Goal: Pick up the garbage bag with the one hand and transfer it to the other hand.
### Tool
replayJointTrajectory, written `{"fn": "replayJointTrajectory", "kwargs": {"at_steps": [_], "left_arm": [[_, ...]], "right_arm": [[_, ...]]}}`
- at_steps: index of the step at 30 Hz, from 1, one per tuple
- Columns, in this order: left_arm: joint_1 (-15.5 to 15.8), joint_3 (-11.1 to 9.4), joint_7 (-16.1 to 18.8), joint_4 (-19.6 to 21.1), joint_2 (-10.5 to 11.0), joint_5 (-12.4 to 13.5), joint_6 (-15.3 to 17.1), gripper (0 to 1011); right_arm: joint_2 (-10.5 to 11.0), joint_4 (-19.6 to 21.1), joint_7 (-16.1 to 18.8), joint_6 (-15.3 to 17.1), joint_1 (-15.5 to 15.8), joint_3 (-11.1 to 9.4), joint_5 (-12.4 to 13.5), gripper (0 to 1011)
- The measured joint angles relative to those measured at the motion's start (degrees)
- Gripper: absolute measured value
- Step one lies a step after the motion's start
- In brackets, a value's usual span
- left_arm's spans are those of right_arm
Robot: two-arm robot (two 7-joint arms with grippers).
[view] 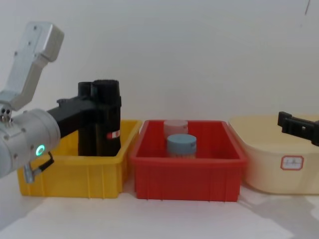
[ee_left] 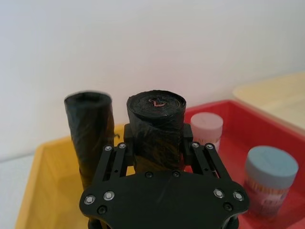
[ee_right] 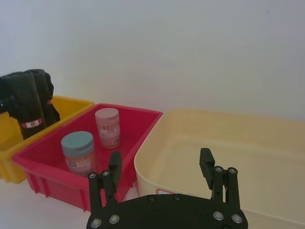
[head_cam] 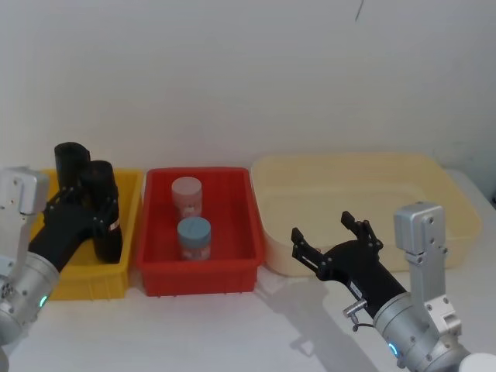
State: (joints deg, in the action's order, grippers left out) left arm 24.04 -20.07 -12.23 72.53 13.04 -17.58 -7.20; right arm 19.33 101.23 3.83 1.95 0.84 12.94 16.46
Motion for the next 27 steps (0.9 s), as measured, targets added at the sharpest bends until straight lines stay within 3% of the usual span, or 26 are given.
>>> {"fn": "replayJointTrajectory", "kwargs": {"at_steps": [11, 17, 27], "left_arm": [[0.3, 0.2, -1.1, 6.5, 1.1, 1.0, 1.3, 524], [2.3, -0.5, -3.5, 10.8, 1.9, 1.4, 3.3, 524], [6.7, -2.8, -8.6, 11.8, 1.3, 0.8, 5.5, 524]], "right_arm": [[0.0, 0.0, 0.0, 0.0, 0.0, 0.0, 0.0, 1004], [0.0, 0.0, 0.0, 0.0, 0.0, 0.0, 0.0, 1004], [0.0, 0.0, 0.0, 0.0, 0.0, 0.0, 0.0, 1004]]}}
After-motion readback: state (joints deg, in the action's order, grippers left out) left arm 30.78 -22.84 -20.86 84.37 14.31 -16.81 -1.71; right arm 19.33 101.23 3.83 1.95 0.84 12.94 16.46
